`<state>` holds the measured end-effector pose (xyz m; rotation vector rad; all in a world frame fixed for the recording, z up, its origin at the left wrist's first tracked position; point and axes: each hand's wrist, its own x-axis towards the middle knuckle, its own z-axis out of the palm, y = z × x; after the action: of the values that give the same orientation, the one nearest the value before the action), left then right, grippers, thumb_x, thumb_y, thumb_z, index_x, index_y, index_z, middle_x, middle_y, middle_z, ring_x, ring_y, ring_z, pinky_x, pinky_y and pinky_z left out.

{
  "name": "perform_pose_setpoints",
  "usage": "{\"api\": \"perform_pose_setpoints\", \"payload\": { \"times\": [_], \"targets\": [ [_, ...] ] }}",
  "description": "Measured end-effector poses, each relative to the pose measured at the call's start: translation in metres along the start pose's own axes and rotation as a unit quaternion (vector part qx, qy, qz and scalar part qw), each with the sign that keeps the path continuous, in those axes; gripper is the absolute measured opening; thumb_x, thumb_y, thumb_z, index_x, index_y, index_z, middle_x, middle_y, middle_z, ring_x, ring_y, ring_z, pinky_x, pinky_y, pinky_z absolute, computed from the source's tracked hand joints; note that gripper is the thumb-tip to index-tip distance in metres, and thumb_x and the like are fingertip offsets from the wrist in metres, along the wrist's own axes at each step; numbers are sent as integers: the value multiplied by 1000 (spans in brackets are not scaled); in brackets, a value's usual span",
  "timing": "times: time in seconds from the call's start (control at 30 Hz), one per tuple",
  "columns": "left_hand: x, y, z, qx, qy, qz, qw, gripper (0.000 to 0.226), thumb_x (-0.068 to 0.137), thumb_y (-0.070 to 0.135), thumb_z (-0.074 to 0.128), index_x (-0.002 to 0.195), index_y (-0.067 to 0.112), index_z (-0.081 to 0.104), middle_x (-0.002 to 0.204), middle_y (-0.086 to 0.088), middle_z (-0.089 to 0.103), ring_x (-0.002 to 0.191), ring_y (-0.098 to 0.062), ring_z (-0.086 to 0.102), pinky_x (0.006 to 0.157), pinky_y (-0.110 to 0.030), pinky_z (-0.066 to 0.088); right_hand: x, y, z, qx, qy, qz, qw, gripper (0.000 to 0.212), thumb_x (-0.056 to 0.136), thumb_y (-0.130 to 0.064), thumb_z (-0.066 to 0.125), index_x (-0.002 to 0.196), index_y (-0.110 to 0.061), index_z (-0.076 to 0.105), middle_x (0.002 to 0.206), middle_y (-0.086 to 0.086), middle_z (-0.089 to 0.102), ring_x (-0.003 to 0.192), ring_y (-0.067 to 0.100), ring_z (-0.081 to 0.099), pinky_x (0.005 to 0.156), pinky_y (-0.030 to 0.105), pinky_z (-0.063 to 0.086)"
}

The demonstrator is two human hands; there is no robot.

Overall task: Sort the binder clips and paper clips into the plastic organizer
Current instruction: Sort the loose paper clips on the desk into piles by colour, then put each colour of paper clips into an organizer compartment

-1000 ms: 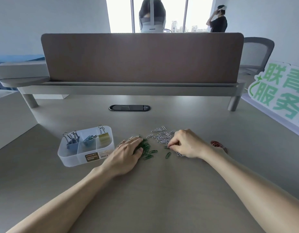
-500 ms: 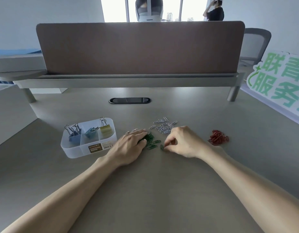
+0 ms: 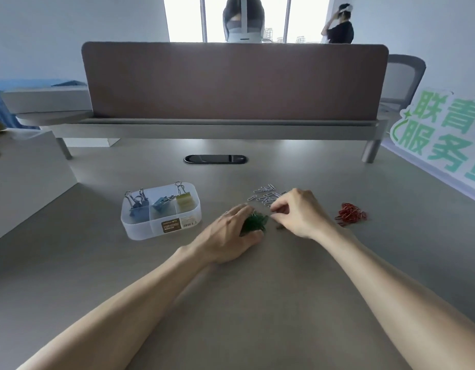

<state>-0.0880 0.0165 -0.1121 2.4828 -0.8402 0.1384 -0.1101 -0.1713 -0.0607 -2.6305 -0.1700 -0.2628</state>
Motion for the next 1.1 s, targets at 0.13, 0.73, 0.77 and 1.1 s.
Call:
{"api": "perform_pose_setpoints", "payload": {
  "times": [0.13, 0.73, 0.77, 1.1],
  "targets": [
    [-6, 0, 6, 91, 22, -21, 995, 59, 87, 61, 40, 128, 20, 35, 133, 1, 42, 128, -19, 36, 108, -32, 26, -4, -7, 5, -54, -64, -3, 996, 20, 78, -14, 66, 96, -16, 75, 99, 7, 74, 95, 25, 67, 83, 30, 52],
    [-18, -8, -30, -49, 75, 10, 996, 44, 90, 26, 53, 133, 19, 47, 133, 1, 54, 117, -12, 51, 96, -23, 40, 7, -7, 10, 63, -22, 3, 998, 15, 83, -15, 65, 91, -22, 76, 89, -6, 75, 75, 4, 61, 69, 14, 43],
    [-23, -13, -39, -39, 113, 7, 993, 38, 88, 25, 55, 126, 20, 54, 121, 3, 60, 105, -9, 56, 87, -25, 46, 9, -8, 10, 66, -20, 5, 998, 12, 83, -17, 66, 88, -22, 76, 84, -9, 74, 71, 2, 60, 66, 13, 44],
    [-89, -61, -114, 4, 300, -134, 945, 11, 77, 12, 62, 79, 22, 63, 75, 7, 57, 67, -1, 51, 58, -7, 34, 49, -106, 57, 101, -101, 17, 990, 31, 90, -40, 55, 78, -15, 70, 66, 12, 72, 49, 21, 67, 55, 24, 53]
  ]
}}
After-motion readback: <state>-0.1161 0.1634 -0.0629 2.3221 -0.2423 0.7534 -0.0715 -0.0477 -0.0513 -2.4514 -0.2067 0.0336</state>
